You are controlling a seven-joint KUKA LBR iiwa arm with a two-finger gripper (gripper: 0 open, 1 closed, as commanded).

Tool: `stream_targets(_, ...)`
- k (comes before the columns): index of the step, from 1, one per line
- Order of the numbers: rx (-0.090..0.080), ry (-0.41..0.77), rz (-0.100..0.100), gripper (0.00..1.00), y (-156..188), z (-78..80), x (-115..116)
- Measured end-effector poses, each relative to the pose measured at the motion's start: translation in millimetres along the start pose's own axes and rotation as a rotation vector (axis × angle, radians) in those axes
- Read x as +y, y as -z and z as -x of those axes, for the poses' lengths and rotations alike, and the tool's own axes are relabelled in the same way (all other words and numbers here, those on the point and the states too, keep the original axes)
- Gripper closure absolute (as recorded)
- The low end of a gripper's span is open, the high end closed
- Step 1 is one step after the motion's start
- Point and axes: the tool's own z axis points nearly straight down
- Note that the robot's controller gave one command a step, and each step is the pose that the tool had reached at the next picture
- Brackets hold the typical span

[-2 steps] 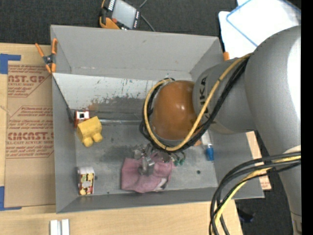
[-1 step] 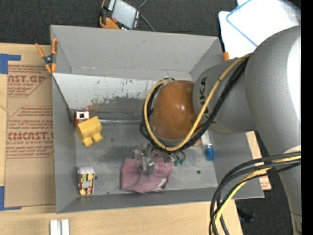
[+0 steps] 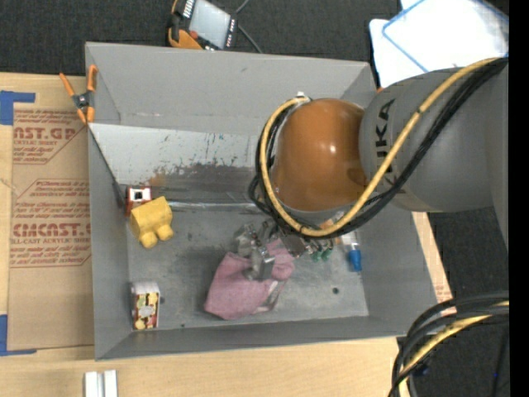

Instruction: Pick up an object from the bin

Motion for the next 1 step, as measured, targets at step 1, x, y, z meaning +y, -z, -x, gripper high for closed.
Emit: stream_targets(1, -0.012, 0.053, -0.003, 1.0, 96.3, 14.9, -6.9)
